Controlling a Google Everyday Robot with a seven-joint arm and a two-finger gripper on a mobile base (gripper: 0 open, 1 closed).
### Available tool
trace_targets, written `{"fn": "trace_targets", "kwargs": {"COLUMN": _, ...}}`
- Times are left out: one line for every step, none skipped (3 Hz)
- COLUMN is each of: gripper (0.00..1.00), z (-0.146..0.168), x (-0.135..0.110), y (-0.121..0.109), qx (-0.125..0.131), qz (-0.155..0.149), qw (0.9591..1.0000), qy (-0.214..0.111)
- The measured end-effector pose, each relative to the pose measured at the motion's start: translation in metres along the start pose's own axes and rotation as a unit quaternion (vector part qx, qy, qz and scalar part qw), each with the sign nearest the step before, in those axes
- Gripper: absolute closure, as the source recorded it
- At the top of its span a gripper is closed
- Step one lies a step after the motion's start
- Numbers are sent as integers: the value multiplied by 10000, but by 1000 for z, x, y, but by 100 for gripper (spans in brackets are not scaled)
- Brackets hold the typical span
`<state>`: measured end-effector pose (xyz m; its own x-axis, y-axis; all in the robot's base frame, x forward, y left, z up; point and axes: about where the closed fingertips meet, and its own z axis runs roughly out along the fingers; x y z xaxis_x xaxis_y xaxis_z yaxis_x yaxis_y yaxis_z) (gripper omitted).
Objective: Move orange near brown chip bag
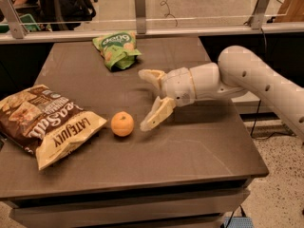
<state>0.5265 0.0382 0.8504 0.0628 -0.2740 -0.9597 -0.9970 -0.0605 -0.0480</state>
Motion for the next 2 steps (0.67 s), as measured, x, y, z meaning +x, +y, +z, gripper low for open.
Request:
{"fn": "trace_targets", "kwargs": {"gripper": 0, "z": -52, "x": 1, "y": -43, "qx": 621, "qz": -163, "qw": 9976, "qy": 259}}
{"fn": "trace_targets", "kwargs": {"gripper": 0, "z": -113, "x": 2, "y": -81, "qx": 1214, "qz": -254, "qw": 9913, "qy": 445}}
